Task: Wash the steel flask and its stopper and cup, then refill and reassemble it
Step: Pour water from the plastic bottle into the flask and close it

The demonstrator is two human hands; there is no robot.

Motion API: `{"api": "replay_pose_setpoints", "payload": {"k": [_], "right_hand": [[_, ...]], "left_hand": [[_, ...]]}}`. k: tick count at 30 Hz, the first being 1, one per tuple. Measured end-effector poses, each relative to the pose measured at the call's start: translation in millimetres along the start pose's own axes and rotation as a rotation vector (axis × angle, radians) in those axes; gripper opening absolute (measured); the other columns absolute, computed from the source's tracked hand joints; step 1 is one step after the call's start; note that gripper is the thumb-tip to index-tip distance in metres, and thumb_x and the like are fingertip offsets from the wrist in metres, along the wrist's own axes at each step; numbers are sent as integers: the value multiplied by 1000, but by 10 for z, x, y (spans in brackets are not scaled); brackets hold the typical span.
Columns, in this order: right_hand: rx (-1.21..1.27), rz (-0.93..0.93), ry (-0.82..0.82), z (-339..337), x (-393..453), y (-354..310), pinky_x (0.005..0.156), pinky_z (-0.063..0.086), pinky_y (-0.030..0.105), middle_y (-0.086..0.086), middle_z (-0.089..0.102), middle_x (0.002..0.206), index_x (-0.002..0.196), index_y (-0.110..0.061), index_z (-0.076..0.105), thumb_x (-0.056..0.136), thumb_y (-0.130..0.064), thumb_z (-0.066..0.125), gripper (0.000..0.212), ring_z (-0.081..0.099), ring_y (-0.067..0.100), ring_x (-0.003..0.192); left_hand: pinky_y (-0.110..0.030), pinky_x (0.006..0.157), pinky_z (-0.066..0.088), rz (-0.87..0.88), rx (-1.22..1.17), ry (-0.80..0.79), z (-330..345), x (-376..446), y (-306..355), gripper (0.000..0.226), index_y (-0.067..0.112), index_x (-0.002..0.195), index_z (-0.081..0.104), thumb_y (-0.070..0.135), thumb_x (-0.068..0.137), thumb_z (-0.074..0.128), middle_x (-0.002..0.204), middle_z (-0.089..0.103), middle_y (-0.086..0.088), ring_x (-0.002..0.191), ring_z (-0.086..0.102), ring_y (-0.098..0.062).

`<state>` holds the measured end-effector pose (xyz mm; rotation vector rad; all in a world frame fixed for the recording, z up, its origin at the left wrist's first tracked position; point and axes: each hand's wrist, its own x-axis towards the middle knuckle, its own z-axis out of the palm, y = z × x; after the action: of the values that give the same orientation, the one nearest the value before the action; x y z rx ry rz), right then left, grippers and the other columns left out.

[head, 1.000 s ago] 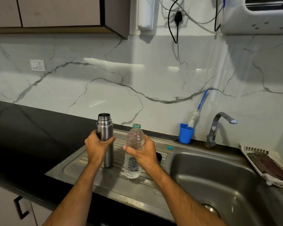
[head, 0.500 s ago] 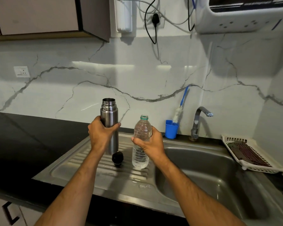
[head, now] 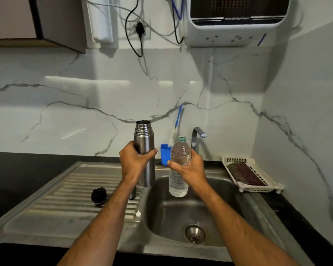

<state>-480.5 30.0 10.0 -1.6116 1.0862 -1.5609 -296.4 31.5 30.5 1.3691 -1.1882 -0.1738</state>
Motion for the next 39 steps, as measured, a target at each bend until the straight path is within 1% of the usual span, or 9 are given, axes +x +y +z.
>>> {"api": "replay_pose_setpoints", "payload": {"k": [4,10,13,17,20,24,32,37,39], "right_hand": [[-30,-12,59,-344,22,78,63,53,12,-7,75,84,96,-20,68,68,-5,90,38,71,0,72],[-84,-3,126,-754,14,282,62,53,14,-11,74,76,86,-26,67,67,-5,90,37,71,0,68],[-77,8,135,-930,-4,377,63,51,11,-11,74,76,90,-26,67,68,0,88,40,71,-1,70],[-105,29,126,-1081,-24,517,64,52,10,-9,74,83,98,-20,68,69,-1,89,41,71,-1,73],[-122,50,143,-1151,-29,617,66,55,14,-6,76,86,103,-16,69,68,-7,92,42,73,3,76],[-112,56,164,-1188,-31,718,65,55,15,-5,75,86,99,-22,68,69,-8,92,41,72,3,76],[-140,94,175,-1188,-1,992,64,54,16,-2,75,87,105,-13,69,67,-5,92,45,71,4,73],[-229,103,162,-1121,7,1157,69,56,19,-4,75,91,105,-21,67,63,-8,94,51,72,6,78],[-262,112,160,-1089,24,1197,72,58,23,-5,75,92,102,-26,66,60,-10,95,53,72,7,79]], "left_hand": [[-14,61,43,-13,-1,-55,367,-128,48,54,15,104,68,37,63,95,87,66,7,75,64,-10],[-26,72,54,-45,13,-124,857,-368,17,62,13,109,69,40,60,96,99,74,-2,79,65,-14],[-23,70,48,-67,5,-166,1036,-532,5,63,11,112,67,36,62,96,103,73,-4,80,61,-12],[-11,65,41,-95,-22,-235,1224,-716,-133,62,13,114,64,30,64,96,107,72,-2,83,61,-10],[-18,76,48,-124,-7,-290,1334,-796,-250,61,15,115,62,27,65,95,114,72,-5,92,66,-13],[-24,83,50,-143,20,-351,1446,-858,-383,61,15,118,60,22,67,94,119,70,-6,109,68,-21],[-30,92,52,-173,29,-394,1524,-882,-596,67,15,122,61,19,65,95,123,69,-6,114,66,-21],[-32,94,53,-183,54,-418,1555,-878,-687,67,15,122,61,22,65,94,123,69,-6,115,66,-21],[-33,95,53,-179,64,-428,1569,-867,-704,67,15,122,60,23,65,94,124,69,-6,115,66,-21]]}}
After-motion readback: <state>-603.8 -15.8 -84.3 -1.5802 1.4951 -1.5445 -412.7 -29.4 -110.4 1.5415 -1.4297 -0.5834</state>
